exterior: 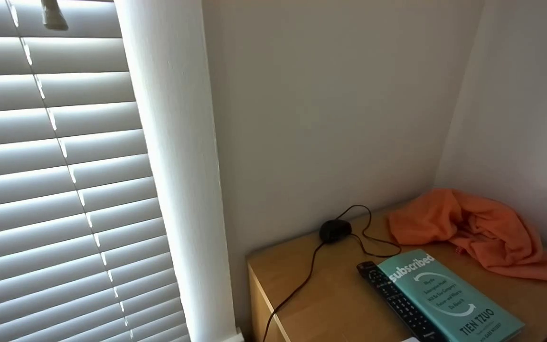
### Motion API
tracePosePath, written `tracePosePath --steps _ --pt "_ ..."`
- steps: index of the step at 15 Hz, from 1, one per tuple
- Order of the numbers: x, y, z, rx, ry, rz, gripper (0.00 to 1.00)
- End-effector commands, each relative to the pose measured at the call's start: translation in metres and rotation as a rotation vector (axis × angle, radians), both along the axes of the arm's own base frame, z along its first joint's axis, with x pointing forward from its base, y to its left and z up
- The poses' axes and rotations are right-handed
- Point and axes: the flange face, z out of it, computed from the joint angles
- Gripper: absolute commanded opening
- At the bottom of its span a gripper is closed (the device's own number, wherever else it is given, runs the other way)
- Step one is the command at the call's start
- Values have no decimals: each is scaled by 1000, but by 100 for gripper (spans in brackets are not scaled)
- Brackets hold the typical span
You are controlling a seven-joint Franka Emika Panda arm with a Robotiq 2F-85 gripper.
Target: Pick up the orange dice and drop it on the blue book
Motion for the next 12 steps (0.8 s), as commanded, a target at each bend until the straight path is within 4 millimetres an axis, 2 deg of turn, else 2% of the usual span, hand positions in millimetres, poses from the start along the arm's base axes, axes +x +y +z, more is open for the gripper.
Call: tracePosePath --steps 1,2,6,7,9,12 --pt "30 -51 -44 -26 -44 -199 100" --pt "41 -59 -58 -26 -57 -256 100" --pt "80 -69 -94 -45 -92 -465 100" --pt "57 -64 -79 -50 -92 -374 100" --pt "74 -65 -93 -56 -85 -424 100" --pt "82 -67 -95 -58 -84 -440 100"
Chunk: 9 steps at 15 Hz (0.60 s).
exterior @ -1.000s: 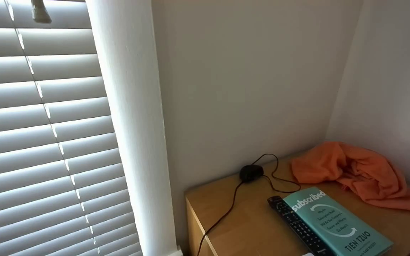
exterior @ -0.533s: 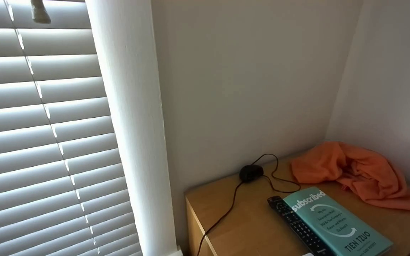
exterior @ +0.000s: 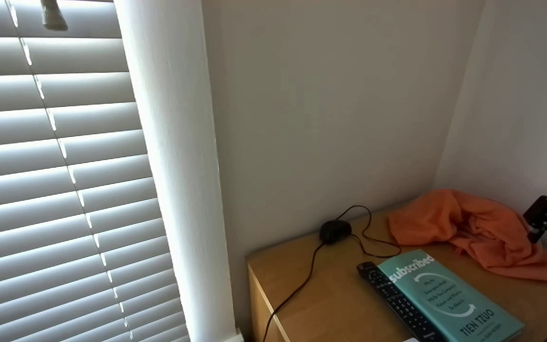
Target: Pick up the orange dice and drop it on the blue book
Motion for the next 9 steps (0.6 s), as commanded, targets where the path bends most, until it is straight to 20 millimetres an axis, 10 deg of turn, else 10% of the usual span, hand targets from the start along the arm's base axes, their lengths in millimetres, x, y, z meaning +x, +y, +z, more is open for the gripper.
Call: tracePosePath --steps 1,9 --pt "0 0 1 0 -1 -1 100" --pt "81 11 -49 128 22 -149 100"
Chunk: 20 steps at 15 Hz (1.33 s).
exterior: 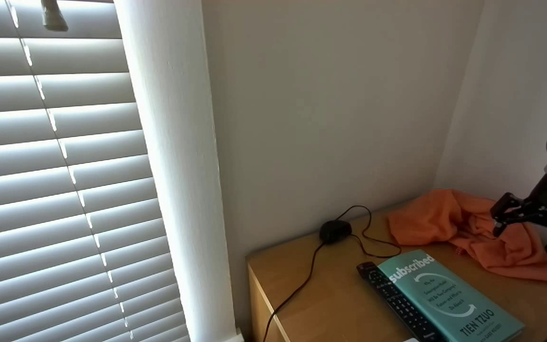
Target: Pick up the orange dice and drop it on the blue book
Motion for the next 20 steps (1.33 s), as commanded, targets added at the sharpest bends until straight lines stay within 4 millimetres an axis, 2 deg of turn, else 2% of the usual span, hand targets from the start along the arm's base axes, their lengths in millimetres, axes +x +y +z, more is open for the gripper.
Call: tracePosePath --steps 1,7,8,9,11,15,19,20 --pt "48 -1 -37 18 55 -58 100" --pt "103 -8 -77 9 71 -103 100" --pt "109 -9 -81 19 75 -103 100" --pt "113 -11 -85 21 79 -107 94" --pt "121 -14 -91 22 89 -111 90" --pt "131 -22 -98 36 98 -126 86" --pt "136 -26 -103 55 110 -140 69" --pt "137 -26 -104 60 115 -142 61"
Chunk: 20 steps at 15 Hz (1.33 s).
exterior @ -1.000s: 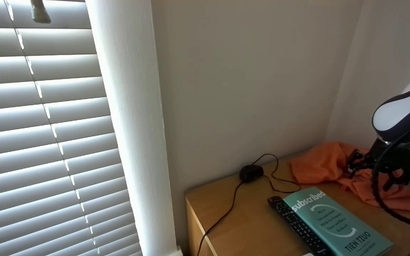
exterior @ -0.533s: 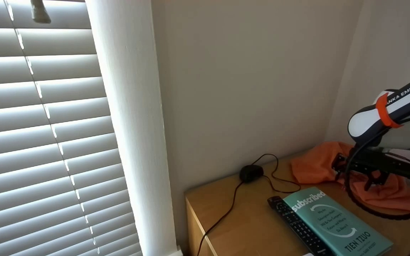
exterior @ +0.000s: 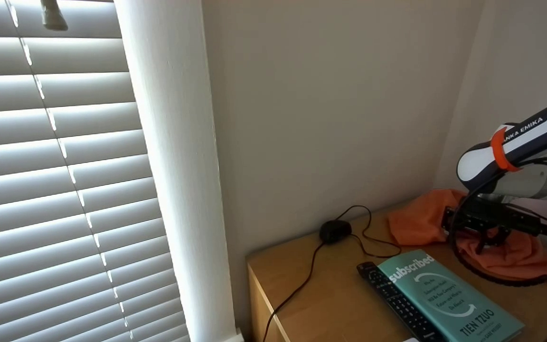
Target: Pick up the orange dice and drop it on the blue book
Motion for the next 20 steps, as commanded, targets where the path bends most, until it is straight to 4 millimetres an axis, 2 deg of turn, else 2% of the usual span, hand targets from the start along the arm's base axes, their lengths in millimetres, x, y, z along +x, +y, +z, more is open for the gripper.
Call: tracePosePath --steps 1,5,9,11,13,14,15,20 --pt "6 -3 -7 42 21 -33 63" --pt "6 -1 -6 66 40 -82 76" --pt "5 -8 -14 57 44 -113 70" --pt "5 -12 -18 64 46 -120 63" --pt "5 -14 -22 69 47 -128 50" --pt "5 -15 -23 70 47 -130 51" --pt "5 -16 -23 71 47 -133 43" --pt "4 -17 -20 77 44 -139 16"
